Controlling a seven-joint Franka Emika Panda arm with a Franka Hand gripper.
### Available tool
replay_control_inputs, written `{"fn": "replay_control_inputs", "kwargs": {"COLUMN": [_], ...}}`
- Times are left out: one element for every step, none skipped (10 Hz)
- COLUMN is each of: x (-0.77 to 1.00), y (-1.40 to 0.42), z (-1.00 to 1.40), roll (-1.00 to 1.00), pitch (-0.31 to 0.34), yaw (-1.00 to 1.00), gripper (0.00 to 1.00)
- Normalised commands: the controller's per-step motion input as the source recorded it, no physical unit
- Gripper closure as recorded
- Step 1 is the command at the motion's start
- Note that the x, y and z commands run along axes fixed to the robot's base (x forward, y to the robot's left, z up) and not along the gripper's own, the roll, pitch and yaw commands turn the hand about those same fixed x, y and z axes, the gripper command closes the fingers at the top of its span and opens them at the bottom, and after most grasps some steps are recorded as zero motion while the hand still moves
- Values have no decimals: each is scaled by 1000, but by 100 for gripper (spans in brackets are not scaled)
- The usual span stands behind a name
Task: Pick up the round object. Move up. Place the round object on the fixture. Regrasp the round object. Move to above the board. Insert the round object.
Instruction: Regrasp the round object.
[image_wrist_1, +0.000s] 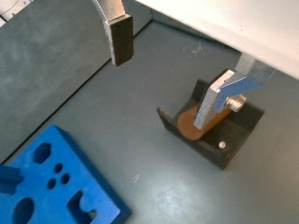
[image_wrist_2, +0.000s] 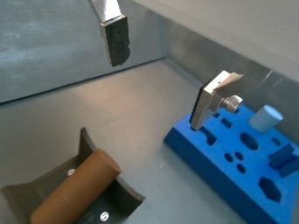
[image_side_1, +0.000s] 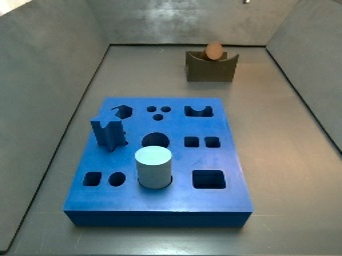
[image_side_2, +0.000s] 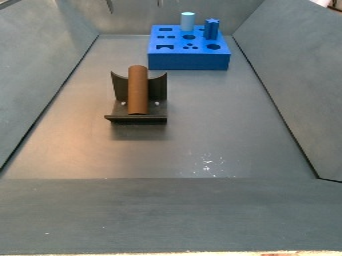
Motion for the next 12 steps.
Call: {"fn": "replay_control_inputs", "kwargs": {"x": [-30,-27,-26,-24,-21,-15,-13,-10,-12,-16,-17,-16], "y": [-24,-25,-21,-22,-23,-20,-18,-23,-17,-19,-19,-19], "z": [8,5,5,11,12,10,10,12,11,8,9,12], "roll": [1000,1000,1000,1000,1000,1000,1000,1000,1000,1000,1000,1000], "pitch": [-7,-11,-16,-20,-24,-29,-33,-37,-39,-39,-39,-38], "yaw": [32,32,32,32,32,33,33,33,33,33,33,33], "gripper": [0,0,0,0,0,0,0,0,0,0,0,0]}}
